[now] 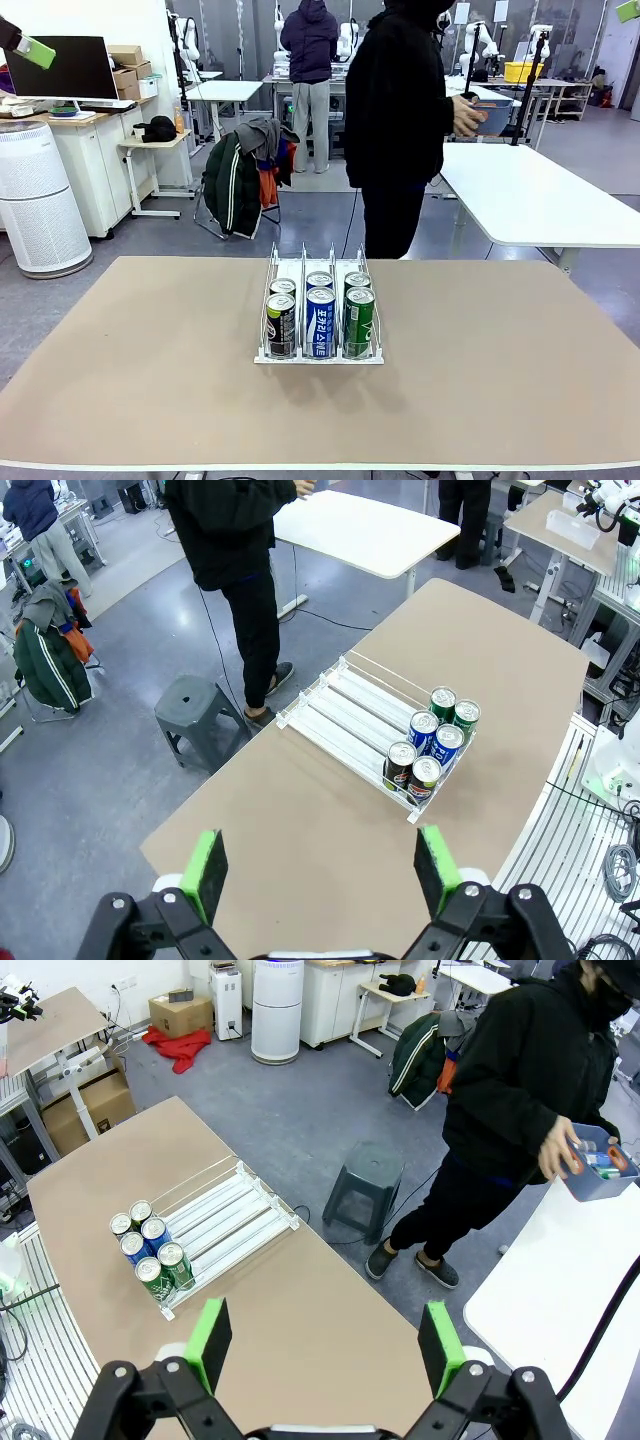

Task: Fill the beverage cans into the dispenser.
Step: Pick up the Pepsi coke handed by the human.

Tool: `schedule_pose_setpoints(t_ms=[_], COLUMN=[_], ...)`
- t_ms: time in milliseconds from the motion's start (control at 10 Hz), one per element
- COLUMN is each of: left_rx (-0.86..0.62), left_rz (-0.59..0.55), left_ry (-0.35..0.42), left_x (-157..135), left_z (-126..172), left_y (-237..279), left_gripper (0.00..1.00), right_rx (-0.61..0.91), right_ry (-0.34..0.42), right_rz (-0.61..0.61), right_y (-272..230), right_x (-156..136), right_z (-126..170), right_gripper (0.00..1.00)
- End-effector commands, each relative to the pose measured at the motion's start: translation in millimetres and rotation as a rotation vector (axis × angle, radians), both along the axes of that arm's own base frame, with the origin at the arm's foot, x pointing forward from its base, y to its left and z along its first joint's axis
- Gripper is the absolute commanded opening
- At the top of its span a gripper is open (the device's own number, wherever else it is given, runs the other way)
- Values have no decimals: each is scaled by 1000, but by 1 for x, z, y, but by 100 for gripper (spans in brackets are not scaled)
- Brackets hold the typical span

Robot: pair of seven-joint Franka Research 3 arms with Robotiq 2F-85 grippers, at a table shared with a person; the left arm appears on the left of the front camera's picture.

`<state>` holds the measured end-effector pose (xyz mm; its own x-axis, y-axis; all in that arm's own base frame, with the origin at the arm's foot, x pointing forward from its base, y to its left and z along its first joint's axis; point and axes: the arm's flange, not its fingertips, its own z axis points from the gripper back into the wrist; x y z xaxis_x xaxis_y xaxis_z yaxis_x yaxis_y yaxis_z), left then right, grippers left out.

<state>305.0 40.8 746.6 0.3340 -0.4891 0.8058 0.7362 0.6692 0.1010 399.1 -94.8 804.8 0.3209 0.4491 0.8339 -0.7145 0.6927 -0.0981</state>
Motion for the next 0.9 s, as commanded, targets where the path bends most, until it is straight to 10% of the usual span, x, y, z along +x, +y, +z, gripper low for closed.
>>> schedule_pose_setpoints(t_ms=[0, 800], left_rx=[-1, -1], left_rz=[2, 2], left_ry=[0, 0], left_x=[0, 0], left_z=[-1, -1], left_y=[1, 1], left_gripper=[100, 100], right_rx=[2, 2], right_ry=[-1, -1], right_rz=[2, 2], right_y=[0, 0], right_x=[-1, -1], right_z=[0, 0], right_gripper=[100, 100])
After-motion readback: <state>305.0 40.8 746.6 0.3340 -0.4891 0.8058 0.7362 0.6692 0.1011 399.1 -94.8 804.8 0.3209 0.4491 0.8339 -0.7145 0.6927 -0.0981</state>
